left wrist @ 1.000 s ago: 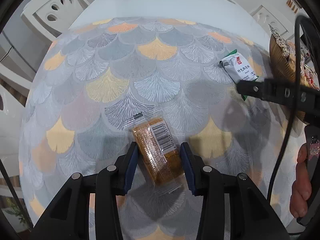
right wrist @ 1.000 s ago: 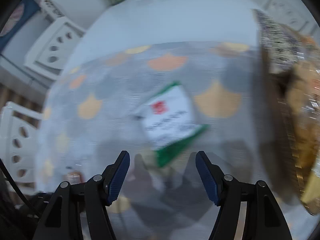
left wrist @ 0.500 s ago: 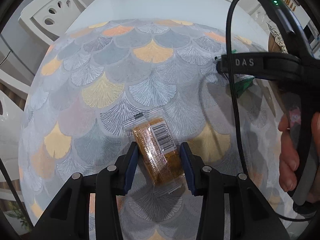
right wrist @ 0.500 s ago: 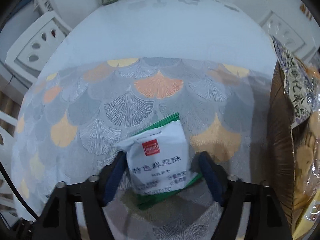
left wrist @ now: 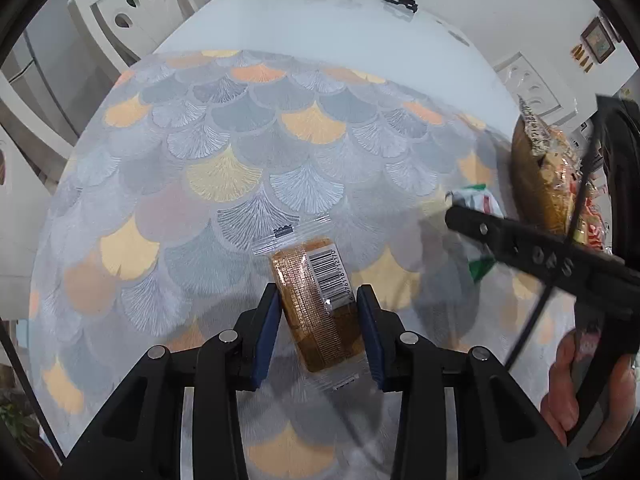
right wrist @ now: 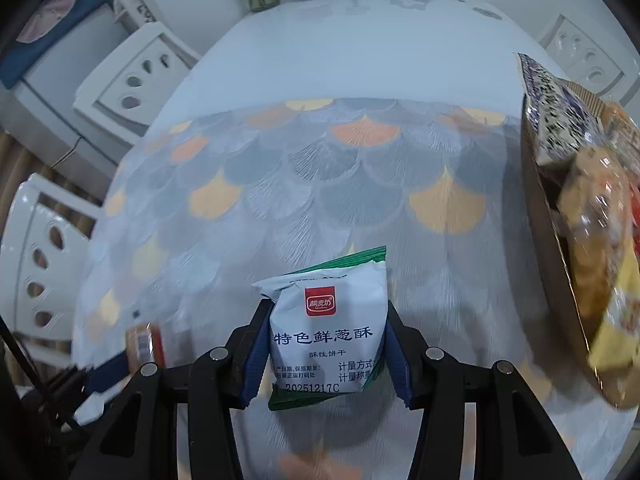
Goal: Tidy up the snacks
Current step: 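Carry both packs over the amber plate and open both tools to drop them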
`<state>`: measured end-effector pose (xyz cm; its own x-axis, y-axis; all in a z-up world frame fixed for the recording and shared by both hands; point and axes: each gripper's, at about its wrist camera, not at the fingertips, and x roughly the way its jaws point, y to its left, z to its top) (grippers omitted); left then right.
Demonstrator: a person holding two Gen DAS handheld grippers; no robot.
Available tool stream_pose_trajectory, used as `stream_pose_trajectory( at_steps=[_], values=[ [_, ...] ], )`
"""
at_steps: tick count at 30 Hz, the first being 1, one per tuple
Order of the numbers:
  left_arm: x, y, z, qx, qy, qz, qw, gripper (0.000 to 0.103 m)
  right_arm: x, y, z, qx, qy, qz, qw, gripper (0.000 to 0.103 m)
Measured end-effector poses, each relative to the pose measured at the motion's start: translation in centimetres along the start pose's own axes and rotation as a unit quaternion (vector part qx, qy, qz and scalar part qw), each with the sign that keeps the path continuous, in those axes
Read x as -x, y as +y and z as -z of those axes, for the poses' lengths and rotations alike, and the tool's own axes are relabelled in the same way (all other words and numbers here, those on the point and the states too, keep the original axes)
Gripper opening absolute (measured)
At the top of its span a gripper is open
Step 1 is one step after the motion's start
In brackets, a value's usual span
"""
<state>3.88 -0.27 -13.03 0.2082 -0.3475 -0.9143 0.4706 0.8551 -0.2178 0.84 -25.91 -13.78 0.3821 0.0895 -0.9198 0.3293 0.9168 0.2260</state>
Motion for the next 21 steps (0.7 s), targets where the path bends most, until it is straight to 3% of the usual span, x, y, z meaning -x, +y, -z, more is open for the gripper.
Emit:
stream_pose_trajectory(
  at_steps=[8,11,15,21],
  values=[
    [1.8,-2.3,-0.3,-0.007,-0.025,-0.006,0.9997,0.035,4.2,-0.9,1.8,-0.011,-0.016,-0.016,1.0,0.05],
    [1.9,-4.2,-0.3,-0.009,-0.025,0.009,0.9996,0.035,6.7,-1.9,1.9,-0.015,-0.036,-0.017,0.999,0.05],
    [2.8,-8.8,-1.5,-0.059,-0.051,0.012,0.9968,0.035,10.4,-4.4,0.8,-0.029,-0.081,-0.007,0.996,0.05],
    [3.4,-16.8,-5.0,-0.123,-0.095,0.055,0.9864,0.035,14.9,-10.1,-1.1,-0.078,-0.134,0.015,0.988,0.05]
  ],
)
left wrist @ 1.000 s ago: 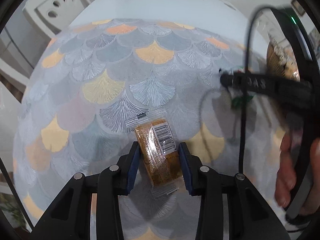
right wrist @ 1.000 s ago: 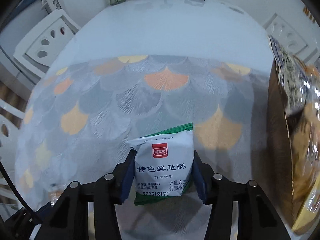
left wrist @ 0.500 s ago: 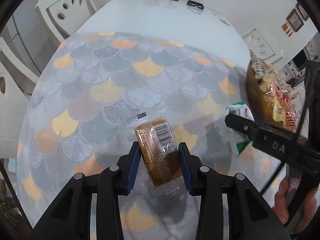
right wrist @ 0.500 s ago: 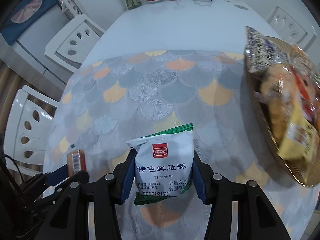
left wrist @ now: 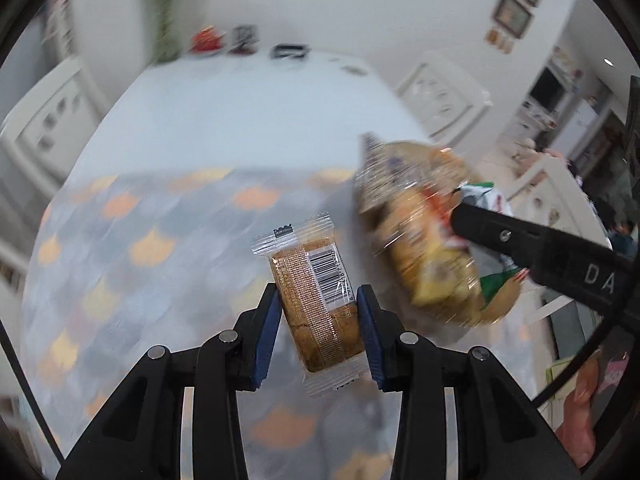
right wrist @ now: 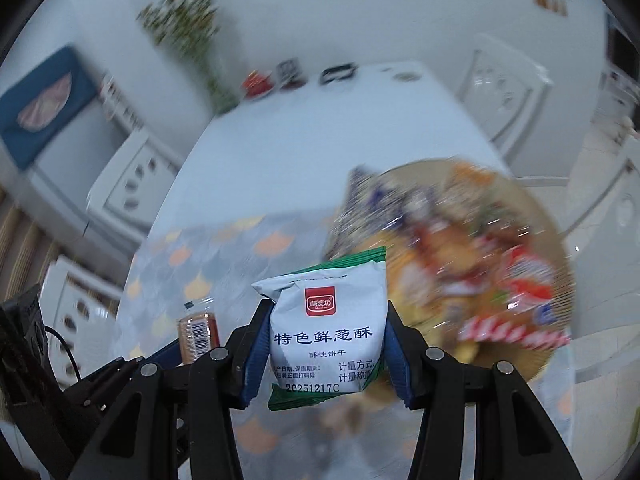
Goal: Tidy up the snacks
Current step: 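Carry both packs over the amber plate and open both tools to drop them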
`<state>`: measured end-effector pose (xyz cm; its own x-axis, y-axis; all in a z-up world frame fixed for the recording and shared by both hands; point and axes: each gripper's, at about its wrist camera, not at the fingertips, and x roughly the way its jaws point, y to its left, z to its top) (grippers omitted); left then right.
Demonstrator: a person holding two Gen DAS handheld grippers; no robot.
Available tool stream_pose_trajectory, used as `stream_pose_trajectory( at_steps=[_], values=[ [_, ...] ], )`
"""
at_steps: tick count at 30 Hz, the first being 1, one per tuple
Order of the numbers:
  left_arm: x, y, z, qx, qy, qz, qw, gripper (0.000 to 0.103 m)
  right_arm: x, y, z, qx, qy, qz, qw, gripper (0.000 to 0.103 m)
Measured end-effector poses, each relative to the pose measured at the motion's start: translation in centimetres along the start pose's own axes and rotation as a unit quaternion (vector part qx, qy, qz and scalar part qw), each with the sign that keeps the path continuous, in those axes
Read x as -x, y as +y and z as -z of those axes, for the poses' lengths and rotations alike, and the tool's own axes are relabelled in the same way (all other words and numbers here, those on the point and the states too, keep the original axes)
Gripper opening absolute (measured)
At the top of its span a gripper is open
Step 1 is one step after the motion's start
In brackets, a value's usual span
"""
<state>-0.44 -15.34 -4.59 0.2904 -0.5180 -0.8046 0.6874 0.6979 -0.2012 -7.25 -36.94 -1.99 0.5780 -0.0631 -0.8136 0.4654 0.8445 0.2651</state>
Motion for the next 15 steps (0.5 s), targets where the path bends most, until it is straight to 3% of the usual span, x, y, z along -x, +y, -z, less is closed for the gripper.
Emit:
stream_pose_trajectory(
  at_steps=[8,15],
  values=[
    [-3.5,-6.3,-3.8,-0.061,0.007,0.019,0.9979,0.035,-0.1,-8.2,-3.4,-0.066,-0.005,0.021,0.998,0.05],
    [-5.8,-8.8,-5.1,-0.087,0.02,0.025,0.9957,0.035,-1.1,-11.5,-4.4,-0.091,-0.001,0.013,0.996,0.05]
  ],
)
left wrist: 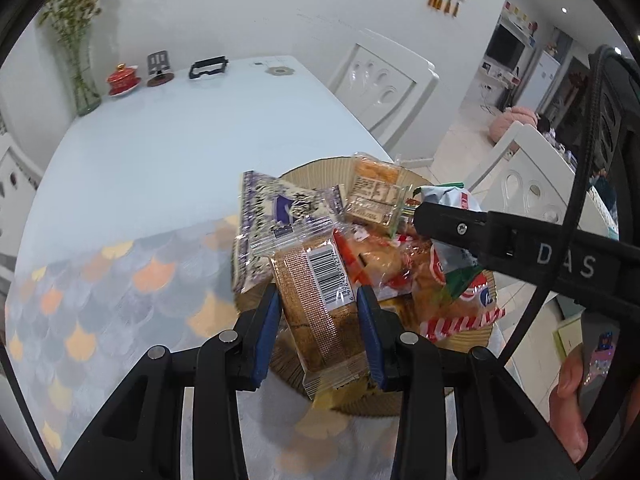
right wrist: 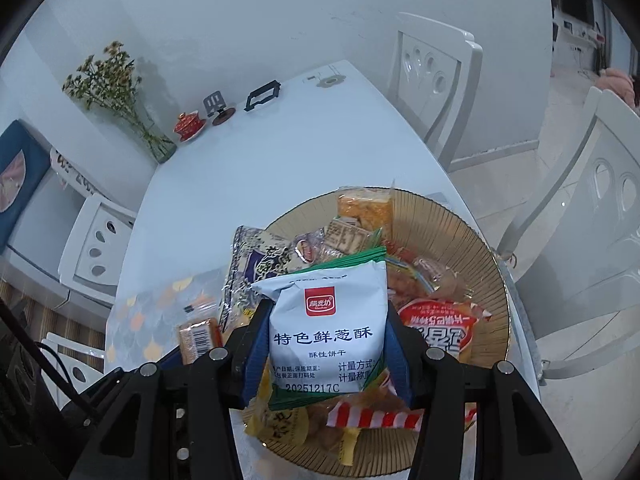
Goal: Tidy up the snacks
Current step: 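Carry both packs over the amber plate and open both tools to drop them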
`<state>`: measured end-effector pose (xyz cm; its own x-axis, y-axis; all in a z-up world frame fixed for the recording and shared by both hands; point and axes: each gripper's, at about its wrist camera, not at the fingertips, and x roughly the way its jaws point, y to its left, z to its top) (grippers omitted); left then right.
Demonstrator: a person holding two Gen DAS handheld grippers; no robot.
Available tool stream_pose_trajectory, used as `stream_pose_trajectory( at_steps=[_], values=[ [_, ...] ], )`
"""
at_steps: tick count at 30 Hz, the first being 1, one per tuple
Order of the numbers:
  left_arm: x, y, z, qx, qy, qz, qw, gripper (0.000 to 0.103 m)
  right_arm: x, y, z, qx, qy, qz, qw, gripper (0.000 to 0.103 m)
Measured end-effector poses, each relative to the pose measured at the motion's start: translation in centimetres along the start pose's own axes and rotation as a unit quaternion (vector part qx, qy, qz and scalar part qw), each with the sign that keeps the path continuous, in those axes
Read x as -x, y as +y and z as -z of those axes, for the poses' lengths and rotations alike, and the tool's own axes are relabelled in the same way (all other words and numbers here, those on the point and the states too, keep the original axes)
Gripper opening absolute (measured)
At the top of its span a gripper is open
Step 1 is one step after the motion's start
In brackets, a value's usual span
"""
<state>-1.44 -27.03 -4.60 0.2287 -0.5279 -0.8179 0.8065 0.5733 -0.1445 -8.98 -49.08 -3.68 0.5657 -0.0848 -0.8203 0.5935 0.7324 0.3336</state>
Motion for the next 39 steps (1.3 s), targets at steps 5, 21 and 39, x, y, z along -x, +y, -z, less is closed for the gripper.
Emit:
stream_pose_trajectory(
  at_steps=[5,21,39],
  values=[
    [-0.3,-0.7,-0.4,-0.008,0.001,0.003,1.0,0.035,0.0,-0.8,-0.3,-0.011,-0.003,-0.002,1.0,0.05],
    [-0.4,-0.1,-0.9,0.006,0.022,-0.007,0.9997,0.063,0.9,-1.0,-0.5,-0.005,-0.006,-0.001,1.0,0.057],
    [6.4,1.3,1.8,0.042,-0.017,-0.055,0.9975,0.062,4.5,2.8,3.5,0.053,0.006,-0.04,0.998,0.057]
  ],
)
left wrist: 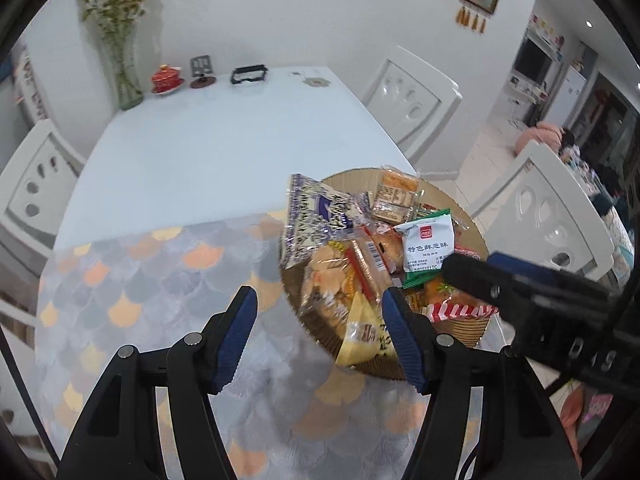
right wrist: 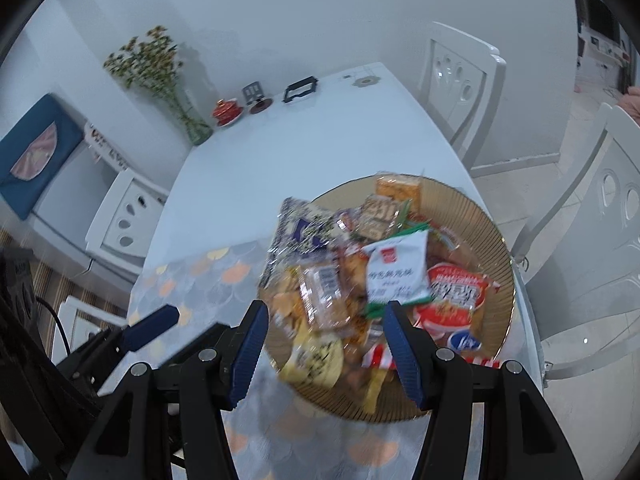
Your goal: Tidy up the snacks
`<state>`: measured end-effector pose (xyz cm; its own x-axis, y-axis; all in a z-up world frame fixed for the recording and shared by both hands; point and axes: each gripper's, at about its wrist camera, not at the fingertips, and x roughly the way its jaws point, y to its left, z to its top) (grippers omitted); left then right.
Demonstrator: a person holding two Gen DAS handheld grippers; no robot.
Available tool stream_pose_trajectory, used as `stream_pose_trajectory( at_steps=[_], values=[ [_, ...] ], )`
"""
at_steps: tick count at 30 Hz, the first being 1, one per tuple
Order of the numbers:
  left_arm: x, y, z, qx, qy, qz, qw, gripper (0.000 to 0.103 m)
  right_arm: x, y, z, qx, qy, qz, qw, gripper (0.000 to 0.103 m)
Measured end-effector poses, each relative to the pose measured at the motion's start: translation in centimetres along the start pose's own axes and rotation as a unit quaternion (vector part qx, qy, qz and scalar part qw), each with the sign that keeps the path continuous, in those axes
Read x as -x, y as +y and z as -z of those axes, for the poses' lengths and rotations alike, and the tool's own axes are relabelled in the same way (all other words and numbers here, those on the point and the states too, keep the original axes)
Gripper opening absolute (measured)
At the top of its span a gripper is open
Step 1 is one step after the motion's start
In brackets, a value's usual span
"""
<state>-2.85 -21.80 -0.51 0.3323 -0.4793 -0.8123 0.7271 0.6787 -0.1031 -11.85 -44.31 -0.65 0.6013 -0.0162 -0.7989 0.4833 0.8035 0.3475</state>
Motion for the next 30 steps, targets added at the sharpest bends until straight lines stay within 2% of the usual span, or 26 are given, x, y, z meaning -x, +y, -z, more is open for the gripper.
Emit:
stream_pose_trajectory(
  at_steps=[6,9,14,18,22,26,30],
  values=[
    [2.5,0.5,1.8,-0.002,-0.01,-0.046,0.9989,0.063,1.5,1.7,1.8,0.025,-0.001,0.003,1.0,0.057],
    [3.1,0.5,2.5,-0.01,-0.003,-0.057,0.9983,0.063,2.1,2.1,2.7,0.032,0.002,0.006,0.999,0.057],
    [3.9,0.0,3.7,-0.023,-0.008,-0.094,0.9953,0.063,3.1,2.4,4.0,0.044,0.0,0.017,0.999,0.057],
    [3.8,-0.4,4.6,-0.038,-0.011,-0.128,0.9909,0.063,3.7,2.6,4.6,0.053,-0.005,0.033,0.998,0.057],
    [3.6,-0.3,5.4,-0.03,-0.007,-0.14,0.9896,0.068,3.4,2.2,5.2,0.056,0.003,0.039,0.998,0.057],
    [3.0,-0.4,6.1,-0.042,-0.003,-0.181,0.9825,0.068,2.7,1.8,6.0,0.058,0.014,0.054,0.997,0.057],
    [3.0,-0.6,6.3,-0.046,-0.001,-0.185,0.9817,0.068,1.9,1.8,6.4,0.072,0.022,0.072,0.995,0.057]
  ],
)
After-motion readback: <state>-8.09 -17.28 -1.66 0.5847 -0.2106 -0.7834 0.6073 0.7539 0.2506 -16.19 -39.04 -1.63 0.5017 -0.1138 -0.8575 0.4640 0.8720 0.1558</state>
